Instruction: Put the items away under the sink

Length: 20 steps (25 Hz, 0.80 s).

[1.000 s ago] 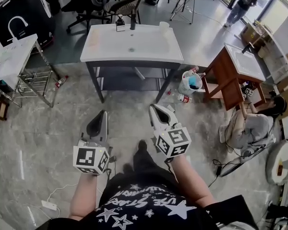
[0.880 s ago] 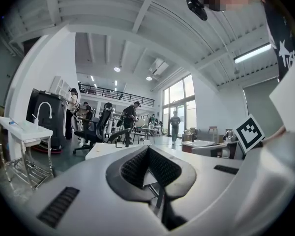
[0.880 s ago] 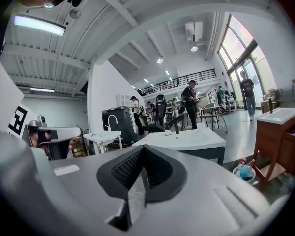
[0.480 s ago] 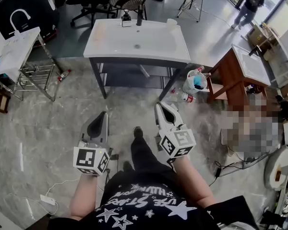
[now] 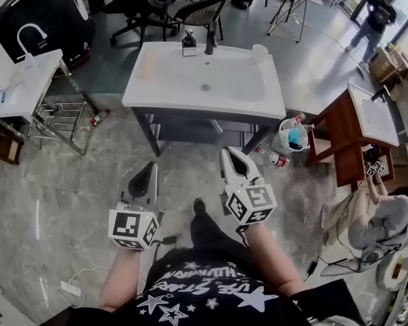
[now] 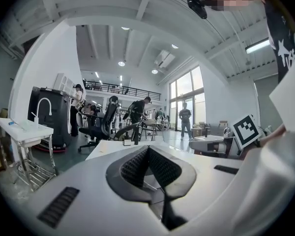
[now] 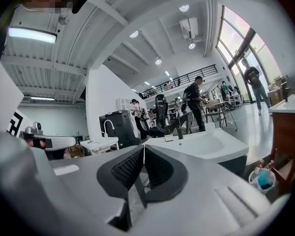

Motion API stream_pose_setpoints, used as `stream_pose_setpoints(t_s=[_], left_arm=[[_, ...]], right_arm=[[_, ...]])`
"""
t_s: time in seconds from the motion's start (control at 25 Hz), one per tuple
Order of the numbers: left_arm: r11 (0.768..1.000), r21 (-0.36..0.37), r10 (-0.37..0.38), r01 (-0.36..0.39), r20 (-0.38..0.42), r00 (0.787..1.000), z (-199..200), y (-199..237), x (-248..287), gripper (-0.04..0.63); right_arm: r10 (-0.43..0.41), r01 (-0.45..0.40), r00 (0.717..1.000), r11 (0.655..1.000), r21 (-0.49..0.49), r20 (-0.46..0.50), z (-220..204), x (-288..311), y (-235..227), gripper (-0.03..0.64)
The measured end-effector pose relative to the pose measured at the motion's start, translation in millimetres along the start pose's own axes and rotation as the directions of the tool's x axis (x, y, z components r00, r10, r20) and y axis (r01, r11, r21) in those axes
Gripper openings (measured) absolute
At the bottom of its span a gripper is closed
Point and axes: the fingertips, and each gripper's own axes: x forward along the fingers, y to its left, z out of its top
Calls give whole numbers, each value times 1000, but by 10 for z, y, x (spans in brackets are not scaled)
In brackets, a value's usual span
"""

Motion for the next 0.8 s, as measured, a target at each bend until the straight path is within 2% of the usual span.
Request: stream_pose_setpoints(t_s=[0.32,0.52,0.8], left_arm=[[1000,-4,15,-15,-7,1000,189,156,887,9],[999,-20,33,-33,0,999,239,276,1390,9],[997,-34,75,-76,-18,997,243,548,1770,9]], right_arm=[[13,-13,1000,1000,-1,10,289,730,-569,3],[46,-46,998,999,-12,-33,254,1163,-831,5],[79,-78,993,997,23,-86,159,1704,-1010,58]])
